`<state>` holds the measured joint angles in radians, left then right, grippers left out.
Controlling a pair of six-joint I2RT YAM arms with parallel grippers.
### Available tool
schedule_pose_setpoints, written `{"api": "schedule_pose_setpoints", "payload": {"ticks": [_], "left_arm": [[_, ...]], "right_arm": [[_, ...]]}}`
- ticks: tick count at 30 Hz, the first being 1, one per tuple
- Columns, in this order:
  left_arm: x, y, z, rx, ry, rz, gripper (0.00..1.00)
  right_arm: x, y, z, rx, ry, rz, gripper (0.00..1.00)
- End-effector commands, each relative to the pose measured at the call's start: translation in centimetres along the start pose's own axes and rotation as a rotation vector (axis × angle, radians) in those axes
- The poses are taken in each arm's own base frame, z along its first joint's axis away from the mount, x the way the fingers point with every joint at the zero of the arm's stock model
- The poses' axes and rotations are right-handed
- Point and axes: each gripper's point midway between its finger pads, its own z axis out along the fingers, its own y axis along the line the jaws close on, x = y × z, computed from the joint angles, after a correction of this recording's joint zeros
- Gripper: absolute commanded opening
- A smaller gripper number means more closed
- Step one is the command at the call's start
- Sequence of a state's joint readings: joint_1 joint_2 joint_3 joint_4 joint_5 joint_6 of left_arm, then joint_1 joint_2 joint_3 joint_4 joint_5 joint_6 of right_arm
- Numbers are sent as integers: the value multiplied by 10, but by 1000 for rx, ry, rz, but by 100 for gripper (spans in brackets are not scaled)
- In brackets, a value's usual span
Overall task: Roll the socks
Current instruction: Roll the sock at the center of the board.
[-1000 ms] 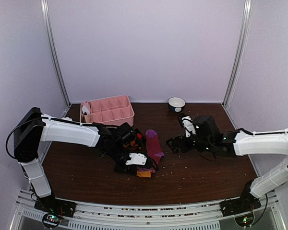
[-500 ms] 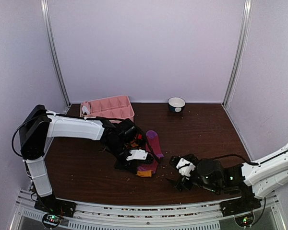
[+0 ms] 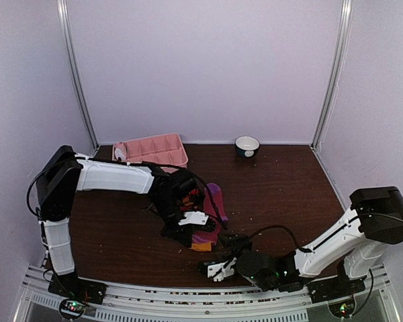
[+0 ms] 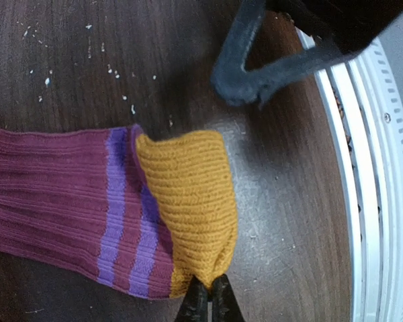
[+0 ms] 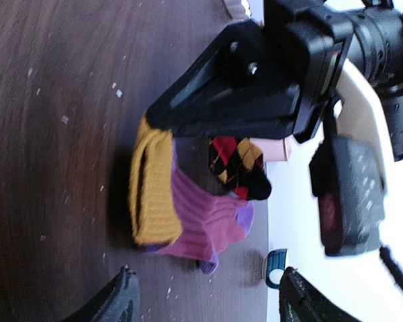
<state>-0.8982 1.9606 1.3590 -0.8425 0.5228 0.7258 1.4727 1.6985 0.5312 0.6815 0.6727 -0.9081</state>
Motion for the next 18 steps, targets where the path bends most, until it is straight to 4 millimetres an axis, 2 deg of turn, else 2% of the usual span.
{"api": "schedule_pose_setpoints", "payload": {"ticks": [1,5,8,13,18], "left_arm": [[-6,0,-4,22,-21,10,0],[-6,1,-5,23,-20,14,0],[-5,1,-6,30,-16,15,0],[-1,1,-7,33,-3,17,0],[-3,1,-7,36,-9,18,0]], "right_arm": [[-29,-19,16,19,-58,-12,64],[-33,-7,22,-38,-74,-82,62],[-24,-2,19,-54,-61,-104,63],[-6,-6,4,-98,-38,-17,66],[3,5,0,-136,-24,-27,66]]}}
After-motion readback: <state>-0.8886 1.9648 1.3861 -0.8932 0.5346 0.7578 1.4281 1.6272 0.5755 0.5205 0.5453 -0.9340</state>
